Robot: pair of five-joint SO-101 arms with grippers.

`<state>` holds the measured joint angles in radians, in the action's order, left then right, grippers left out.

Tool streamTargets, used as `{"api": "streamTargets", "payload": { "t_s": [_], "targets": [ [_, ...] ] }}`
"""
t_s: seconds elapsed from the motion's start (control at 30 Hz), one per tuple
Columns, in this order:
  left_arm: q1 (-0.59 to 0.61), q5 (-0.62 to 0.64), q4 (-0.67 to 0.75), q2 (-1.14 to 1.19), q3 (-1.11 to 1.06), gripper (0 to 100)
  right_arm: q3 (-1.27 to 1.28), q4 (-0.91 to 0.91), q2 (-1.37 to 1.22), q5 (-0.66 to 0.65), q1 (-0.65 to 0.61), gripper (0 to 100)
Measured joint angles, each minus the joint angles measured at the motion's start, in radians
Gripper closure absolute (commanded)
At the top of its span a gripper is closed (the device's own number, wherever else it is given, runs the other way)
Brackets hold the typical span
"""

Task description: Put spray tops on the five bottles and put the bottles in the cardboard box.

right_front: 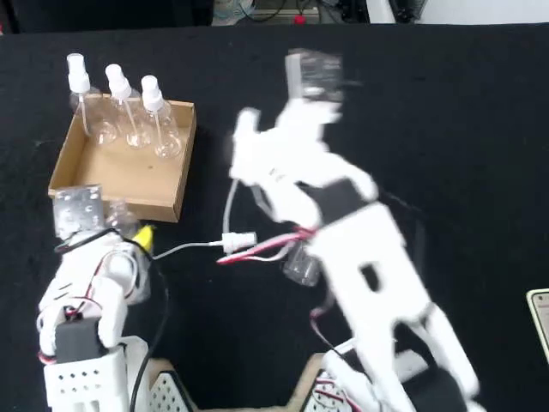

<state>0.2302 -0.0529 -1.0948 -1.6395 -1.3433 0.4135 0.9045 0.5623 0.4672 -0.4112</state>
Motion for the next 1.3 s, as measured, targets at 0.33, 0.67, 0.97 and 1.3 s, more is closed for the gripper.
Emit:
{"api": "streamTargets", "payload": {
  "t_s": [0.33, 0.67, 0.97, 1.3],
  "targets": [
    [-0.362, -0.021, 0.316, 0.002, -0.066, 87, 0.000, -0.146, 0.247, -0.002, 0.097, 98.7],
    [-0.460, -0.023, 0.641, 0.002, -0.267, 88, 0.130, -0.509, 0.247, -0.002, 0.049, 98.7],
    [-0.460, -0.023, 0.740, 0.002, -0.321, 88, 0.262, -0.736, 0.247, -0.003, -0.035, 98.7],
    [-0.460, 0.084, 0.740, 0.002, -0.321, 88, 0.267, -0.746, 0.247, -0.083, -0.037, 98.7]
  ]
}}
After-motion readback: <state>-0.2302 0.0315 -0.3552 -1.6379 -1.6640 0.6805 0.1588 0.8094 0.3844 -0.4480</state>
